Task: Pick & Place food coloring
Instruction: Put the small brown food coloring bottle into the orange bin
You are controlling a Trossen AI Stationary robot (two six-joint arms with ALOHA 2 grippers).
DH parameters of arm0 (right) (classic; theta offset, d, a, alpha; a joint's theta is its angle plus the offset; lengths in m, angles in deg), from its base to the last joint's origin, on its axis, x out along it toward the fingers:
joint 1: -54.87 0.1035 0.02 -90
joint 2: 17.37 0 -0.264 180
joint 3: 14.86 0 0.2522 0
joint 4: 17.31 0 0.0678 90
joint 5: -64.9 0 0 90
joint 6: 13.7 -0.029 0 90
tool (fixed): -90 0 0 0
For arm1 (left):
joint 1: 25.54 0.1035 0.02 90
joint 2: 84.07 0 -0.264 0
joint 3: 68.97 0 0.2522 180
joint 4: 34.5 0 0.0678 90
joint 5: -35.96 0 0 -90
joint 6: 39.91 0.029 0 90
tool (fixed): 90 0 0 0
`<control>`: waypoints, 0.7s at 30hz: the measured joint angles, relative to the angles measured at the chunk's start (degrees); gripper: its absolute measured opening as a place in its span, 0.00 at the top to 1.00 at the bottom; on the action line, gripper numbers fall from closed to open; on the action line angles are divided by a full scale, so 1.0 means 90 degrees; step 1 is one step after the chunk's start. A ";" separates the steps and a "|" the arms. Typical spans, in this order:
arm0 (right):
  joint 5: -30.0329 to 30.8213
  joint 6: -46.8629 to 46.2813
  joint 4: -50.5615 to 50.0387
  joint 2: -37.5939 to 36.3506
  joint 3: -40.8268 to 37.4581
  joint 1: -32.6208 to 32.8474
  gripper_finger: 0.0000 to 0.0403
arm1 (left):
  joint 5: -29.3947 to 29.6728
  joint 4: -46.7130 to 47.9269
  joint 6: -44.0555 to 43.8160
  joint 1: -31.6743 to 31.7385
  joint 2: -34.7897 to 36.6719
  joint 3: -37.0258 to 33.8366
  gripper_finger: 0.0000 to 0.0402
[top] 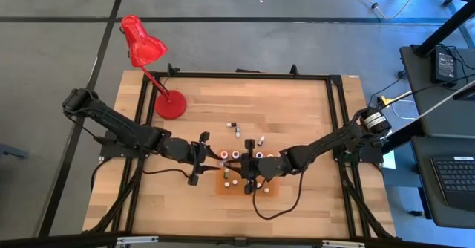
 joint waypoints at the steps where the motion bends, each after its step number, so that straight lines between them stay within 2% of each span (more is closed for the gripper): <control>1: 0.0115 -0.0003 -0.0088 -0.0038 -0.0004 0.0021 0.82 | 0.0118 0.0106 -0.0042 -0.0007 0.0107 0.0000 0.62; 5: 0.0863 -0.0082 -0.0531 -0.0308 -0.0004 0.0239 0.81 | 0.0612 0.0206 -0.0089 0.0010 0.0838 -0.0240 0.57; 7: 0.1193 -0.0171 -0.0769 -0.0442 -0.0004 0.0398 0.82 | 0.0607 -0.0327 -0.0101 0.0002 0.1256 -0.0622 0.56; 10: 0.1597 -0.0175 -0.0761 -0.0516 -0.0004 0.0598 0.82 | 0.0367 -0.1839 -0.0060 0.0004 0.1683 -0.1417 0.55; 16: 0.2080 0.0167 0.0287 -0.0248 -0.0007 0.0600 0.81 | -0.0346 -0.5058 0.0149 0.0001 0.1630 -0.2660 0.56; 19: 0.2080 0.0776 0.1134 -0.0096 -0.0011 0.0530 0.82 | -0.0421 -0.5713 0.0075 0.0001 0.1464 -0.2861 0.56; 21: 0.2078 0.1213 0.1677 -0.0052 -0.0011 0.0498 0.81 | -0.0194 -0.5814 -0.0188 0.0001 0.1364 -0.2863 0.56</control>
